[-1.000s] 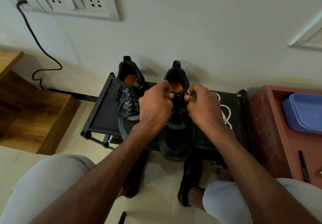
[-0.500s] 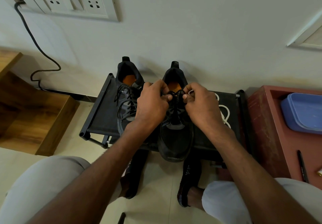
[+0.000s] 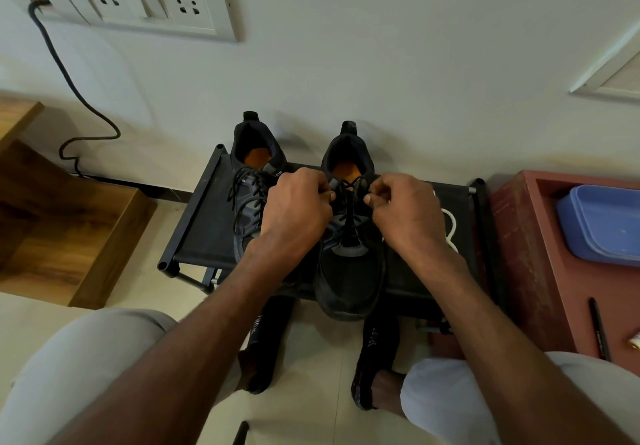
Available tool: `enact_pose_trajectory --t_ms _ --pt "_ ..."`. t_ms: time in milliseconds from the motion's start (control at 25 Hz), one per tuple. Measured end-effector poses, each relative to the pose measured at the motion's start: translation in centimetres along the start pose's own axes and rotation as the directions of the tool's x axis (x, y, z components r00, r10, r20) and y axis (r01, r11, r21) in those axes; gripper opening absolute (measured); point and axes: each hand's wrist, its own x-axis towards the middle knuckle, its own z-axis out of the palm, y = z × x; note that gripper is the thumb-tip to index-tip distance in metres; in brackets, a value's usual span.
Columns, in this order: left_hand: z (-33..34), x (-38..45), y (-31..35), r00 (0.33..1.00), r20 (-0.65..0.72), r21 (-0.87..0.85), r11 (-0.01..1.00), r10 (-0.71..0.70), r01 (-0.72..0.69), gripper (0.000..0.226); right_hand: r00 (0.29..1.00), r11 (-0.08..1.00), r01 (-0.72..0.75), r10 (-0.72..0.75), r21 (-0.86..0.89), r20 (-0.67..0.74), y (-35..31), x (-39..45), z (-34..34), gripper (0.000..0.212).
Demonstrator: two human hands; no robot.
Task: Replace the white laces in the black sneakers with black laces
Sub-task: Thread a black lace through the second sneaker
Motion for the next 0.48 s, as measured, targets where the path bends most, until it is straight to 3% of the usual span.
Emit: enact_pose_trajectory --t_ms 200,360,480 --pt "-2.2 0.1 -0.5 0.970 -0.146 0.044 0.978 -0.194 0.202 0.015 0.932 0.947 -0.310 0.320 0.083 -0.168 1.0 1.0 -1.5 0.013" --pt "-3.3 0.5 -0.3 0.961 -0.179 0.083 0.970 -0.211 0.228 0.014 0.937 0.913 -0.326 0.347 0.246 -0.047 0.9 1.2 -1.0 0.019" --pt "-3.6 0.7 0.1 0.976 -0.113 0.047 0.980 -0.185 0.191 0.019 0.924 0.814 -0.381 0.355 0.438 0.145 0.7 1.6 -2.0 0.011"
